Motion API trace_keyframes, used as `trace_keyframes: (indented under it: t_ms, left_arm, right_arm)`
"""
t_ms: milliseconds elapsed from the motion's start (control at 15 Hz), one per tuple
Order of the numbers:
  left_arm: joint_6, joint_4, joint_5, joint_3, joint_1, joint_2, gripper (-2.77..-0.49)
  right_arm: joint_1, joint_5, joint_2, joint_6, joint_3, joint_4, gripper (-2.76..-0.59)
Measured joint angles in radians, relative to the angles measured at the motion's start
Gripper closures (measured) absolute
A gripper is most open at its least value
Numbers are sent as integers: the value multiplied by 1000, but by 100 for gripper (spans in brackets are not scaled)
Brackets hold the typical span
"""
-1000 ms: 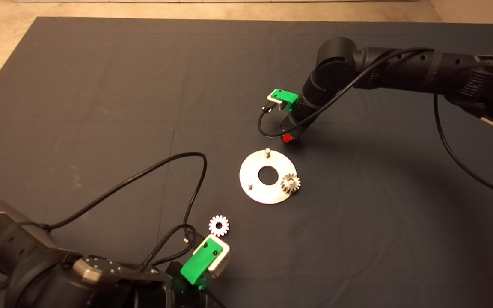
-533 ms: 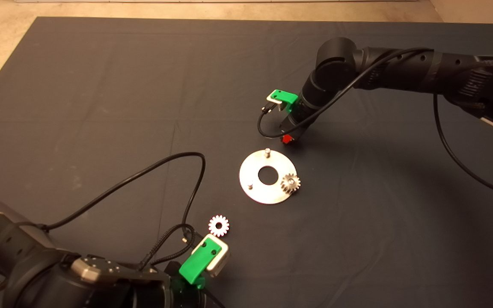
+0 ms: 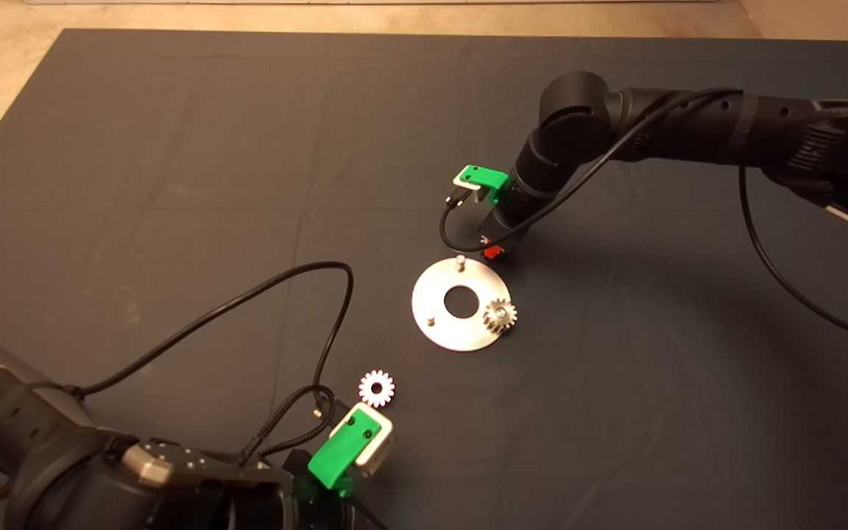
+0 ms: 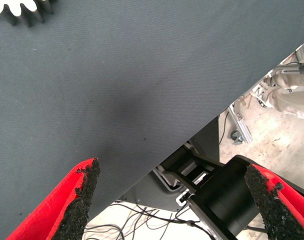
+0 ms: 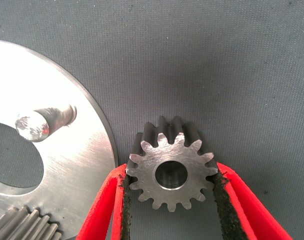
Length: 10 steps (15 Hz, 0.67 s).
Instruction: Install three planetary gears onto the carrier pins
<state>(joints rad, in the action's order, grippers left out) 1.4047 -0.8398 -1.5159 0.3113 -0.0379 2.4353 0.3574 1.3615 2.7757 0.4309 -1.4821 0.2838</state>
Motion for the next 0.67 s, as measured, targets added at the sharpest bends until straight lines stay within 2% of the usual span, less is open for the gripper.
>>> trace_keyframes:
  t_ms: [400, 667]
  left_arm:
    - [0, 0, 8, 0, 0, 0, -207]
    - [0, 0, 8, 0, 0, 0, -207]
  right_arm:
    - [5, 14, -2, 1, 33, -1, -92]
    - [41, 16, -5, 4, 64, -3, -91]
